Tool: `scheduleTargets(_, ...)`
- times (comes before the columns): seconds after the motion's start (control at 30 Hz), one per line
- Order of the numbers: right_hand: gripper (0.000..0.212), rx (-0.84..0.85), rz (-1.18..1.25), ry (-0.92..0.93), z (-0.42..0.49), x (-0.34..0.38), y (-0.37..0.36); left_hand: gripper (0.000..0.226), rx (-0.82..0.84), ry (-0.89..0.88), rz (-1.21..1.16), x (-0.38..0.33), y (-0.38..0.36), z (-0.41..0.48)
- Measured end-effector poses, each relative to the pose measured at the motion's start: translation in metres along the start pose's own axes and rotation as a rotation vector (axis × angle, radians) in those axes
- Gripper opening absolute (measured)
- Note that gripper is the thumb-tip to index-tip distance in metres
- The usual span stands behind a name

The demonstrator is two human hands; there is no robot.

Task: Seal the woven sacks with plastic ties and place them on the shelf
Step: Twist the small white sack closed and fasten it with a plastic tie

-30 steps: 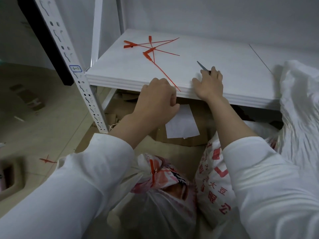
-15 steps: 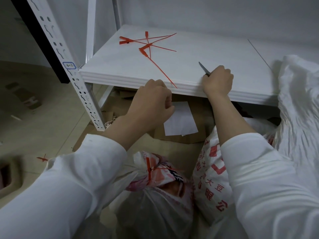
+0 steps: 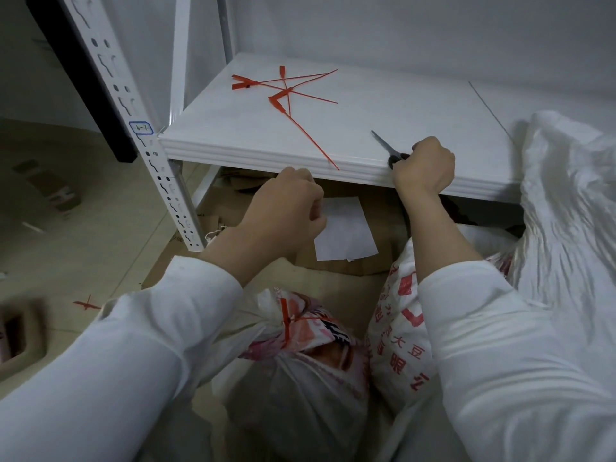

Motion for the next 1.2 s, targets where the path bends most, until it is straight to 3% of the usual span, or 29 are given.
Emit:
scheduleTargets(0.23,0.028,0.036,0.159,0.088,-0.059,0.023,0.026,0.019,0.026,0.206,-0.206,0.006,0.002,-0.017)
scheduleTargets(0.43,0.012,0.13,0.424,0.178,-0.135,0.048,0.061,0.046,0.029,0.462,-0.581,0.002,0.006,-0.041)
scheduleTargets(0.6,0.011,0.319,0.513,0.253,-0.192,0.04,0.067,0.027,0.023,0.57,-0.733,0.006,0.011,-0.072)
scheduleTargets(0.73,0.026,0.48,0.524,0.221,-0.203,0.03,0.068,0.024,0.067,0.571,-0.697,0.006,0.008,-0.095)
scheduleTargets(0.9,0.023,0.612,0.336,0.239,-0.213,0.014,0.062,0.022,0.204,0.428,-0.595,-0.005,-0.002,-0.107)
scheduleTargets(1.1,0.007,0.744,0.404,0.09,-0.215,0.005,0.043,0.03,0.219,0.398,-0.602,-0.002,-0.015,-0.109)
scheduleTargets(1.2,0.007,0.791,0.322,0.074,-0.213,-0.005,0.033,0.024,0.353,0.376,-0.628,-0.004,-0.033,-0.109)
Point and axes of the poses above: each hand's wrist, its own z-axis towards the middle knuckle, its own y-axis out of the back of the hand, x = y × z, the point moved 8 cm from there along z, towards the middle knuckle, and after that the axes turned 6 degrees about -x, right-handed, at the moved point
